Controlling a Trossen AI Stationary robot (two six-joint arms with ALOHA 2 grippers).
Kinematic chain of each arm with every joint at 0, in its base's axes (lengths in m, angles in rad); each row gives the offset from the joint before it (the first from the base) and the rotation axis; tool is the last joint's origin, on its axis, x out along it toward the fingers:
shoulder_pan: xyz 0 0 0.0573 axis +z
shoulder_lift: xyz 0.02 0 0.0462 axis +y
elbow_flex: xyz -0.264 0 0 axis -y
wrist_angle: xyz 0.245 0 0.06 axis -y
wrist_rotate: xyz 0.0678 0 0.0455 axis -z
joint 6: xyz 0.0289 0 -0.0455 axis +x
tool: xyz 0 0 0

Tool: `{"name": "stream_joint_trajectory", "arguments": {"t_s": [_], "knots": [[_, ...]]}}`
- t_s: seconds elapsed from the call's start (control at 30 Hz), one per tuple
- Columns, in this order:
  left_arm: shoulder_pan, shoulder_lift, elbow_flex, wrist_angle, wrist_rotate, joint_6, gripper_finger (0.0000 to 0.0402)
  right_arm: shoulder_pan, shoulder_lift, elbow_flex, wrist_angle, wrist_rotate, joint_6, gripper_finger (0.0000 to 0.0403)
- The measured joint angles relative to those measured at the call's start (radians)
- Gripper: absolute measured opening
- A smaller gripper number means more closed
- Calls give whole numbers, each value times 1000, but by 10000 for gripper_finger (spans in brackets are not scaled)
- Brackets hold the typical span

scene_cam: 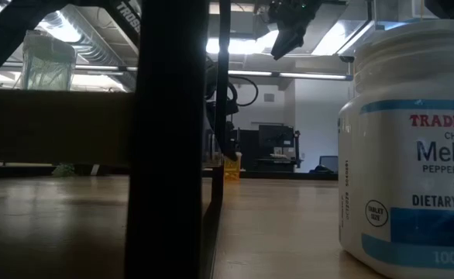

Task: Pick and place medicine bottles onto shelf by color
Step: Put the big orange pill bottle on the shelf aligned with the other big orange pill bottles

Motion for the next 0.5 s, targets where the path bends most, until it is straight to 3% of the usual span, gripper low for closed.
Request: {"name": "stream_joint_trajectory", "arguments": {"t_s": [0.23, 0.5], "knots": [[0, 0, 0, -3, 0, -2, 194, 0, 0, 0, 0, 0, 0, 208], [0, -26, 0, -58, -3, -70, 188, 0, 0, 0, 0, 0, 0, 208]]}}
